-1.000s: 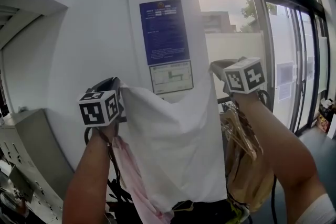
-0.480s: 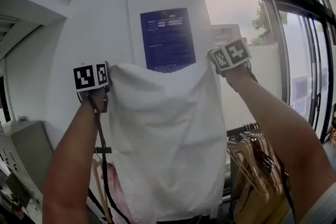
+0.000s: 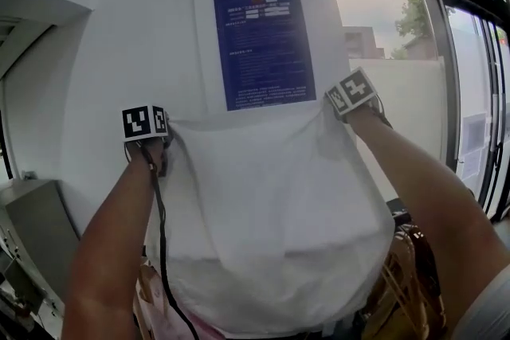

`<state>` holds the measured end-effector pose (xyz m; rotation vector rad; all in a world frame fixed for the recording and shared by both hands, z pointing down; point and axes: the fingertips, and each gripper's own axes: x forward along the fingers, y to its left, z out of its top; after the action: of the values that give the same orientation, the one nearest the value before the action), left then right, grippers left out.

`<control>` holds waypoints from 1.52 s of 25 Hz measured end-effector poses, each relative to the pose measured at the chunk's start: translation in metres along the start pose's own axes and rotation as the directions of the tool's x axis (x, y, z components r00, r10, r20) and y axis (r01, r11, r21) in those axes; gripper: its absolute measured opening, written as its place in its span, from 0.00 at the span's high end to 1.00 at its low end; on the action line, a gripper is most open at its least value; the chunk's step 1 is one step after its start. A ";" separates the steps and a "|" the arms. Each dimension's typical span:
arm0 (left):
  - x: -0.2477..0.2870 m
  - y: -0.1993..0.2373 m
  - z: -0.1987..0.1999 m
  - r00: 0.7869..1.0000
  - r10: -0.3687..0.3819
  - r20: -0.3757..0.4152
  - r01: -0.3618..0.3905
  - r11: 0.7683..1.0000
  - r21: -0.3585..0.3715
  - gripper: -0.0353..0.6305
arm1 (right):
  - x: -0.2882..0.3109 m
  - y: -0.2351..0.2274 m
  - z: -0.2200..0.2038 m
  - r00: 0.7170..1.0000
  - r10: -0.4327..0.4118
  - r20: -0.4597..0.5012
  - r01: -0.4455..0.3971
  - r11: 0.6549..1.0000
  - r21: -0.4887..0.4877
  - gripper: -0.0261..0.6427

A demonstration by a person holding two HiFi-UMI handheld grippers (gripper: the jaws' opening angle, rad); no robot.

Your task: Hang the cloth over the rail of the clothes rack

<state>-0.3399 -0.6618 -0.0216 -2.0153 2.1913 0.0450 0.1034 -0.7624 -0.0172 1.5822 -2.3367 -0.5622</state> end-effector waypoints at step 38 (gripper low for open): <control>0.092 -0.052 -0.121 0.877 -0.277 -0.392 0.253 0.961 -0.111 0.62 | 0.076 0.037 -0.091 0.976 0.148 -0.161 -0.118 0.977 0.179 0.78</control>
<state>-0.3076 -0.7737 0.0894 -2.5300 2.1149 -0.3839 0.0827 -0.8356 0.0806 1.4619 -2.3866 -0.1918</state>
